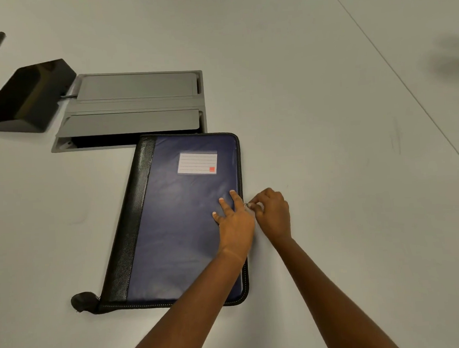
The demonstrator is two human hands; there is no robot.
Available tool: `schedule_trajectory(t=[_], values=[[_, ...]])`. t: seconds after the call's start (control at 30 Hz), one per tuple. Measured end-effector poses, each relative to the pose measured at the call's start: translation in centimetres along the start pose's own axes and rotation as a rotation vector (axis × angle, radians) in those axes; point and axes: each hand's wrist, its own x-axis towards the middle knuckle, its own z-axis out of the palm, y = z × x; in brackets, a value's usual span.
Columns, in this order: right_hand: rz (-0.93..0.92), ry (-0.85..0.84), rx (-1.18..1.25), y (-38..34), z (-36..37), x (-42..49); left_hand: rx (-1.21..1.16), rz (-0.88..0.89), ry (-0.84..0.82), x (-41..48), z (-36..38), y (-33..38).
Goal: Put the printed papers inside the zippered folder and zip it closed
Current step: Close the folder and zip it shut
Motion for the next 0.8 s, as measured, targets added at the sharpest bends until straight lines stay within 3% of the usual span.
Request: schedule_trajectory(t=[0.27, 0.8], values=[[0.02, -0.037, -0.116, -0.5, 0.3, 5.2, 0.077, 0.031, -0.006, -0.1, 0.7, 0.0], [0.064, -0.052, -0.11, -2.3, 0.1, 13.8, 0.066, 0.08, -0.09, 0.1, 1.6, 0.0]])
